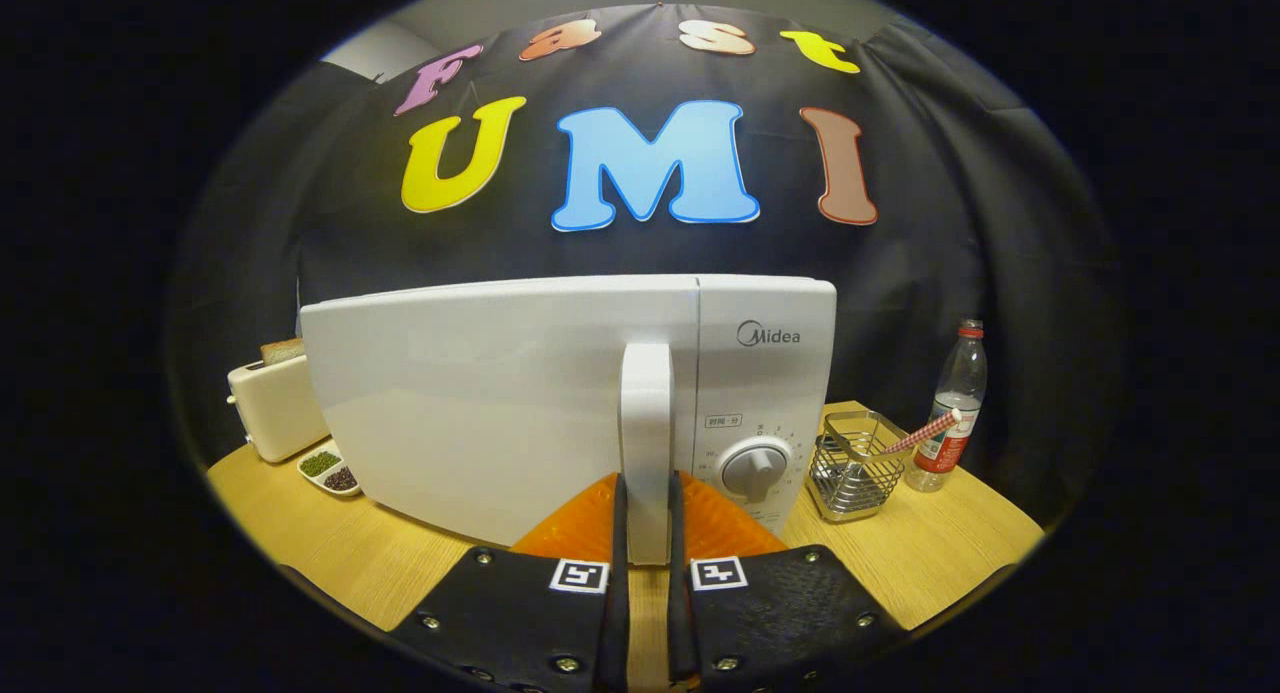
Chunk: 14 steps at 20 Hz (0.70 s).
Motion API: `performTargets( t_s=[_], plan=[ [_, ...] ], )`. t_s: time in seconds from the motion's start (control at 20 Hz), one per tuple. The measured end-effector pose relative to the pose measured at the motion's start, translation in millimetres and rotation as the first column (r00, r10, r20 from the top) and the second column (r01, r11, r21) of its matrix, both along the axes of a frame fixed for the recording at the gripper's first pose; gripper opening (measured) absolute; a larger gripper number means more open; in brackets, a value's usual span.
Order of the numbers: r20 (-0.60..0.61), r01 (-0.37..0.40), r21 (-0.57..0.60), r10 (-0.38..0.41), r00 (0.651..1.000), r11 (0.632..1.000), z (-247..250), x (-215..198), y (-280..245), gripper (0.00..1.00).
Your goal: Open the microwave, put the food inside, and close the microwave door.
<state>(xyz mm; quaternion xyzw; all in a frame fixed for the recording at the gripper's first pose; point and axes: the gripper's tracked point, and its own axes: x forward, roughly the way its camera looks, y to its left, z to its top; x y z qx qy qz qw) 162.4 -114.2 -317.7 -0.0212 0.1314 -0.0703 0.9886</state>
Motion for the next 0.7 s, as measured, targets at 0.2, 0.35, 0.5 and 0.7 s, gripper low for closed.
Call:
performTargets(
  t_s=[0.2,0.35,0.5,0.7],
  plan=[
    [0.010,-0.001,-0.046,0.001,1.000,0.999,0.7,0.4,-0.6,0.16],
    [0.013,-0.001,-0.046,0.001,1.000,0.999,1.0,1.0,-0.3,0.15],
    [0.011,-0.003,-0.057,0.004,1.000,0.998,0.1,1.9,0.0,0.16],
    [0.009,-0.005,-0.061,0.006,1.000,0.998,-0.4,1.8,0.4,0.16]
  ],
)
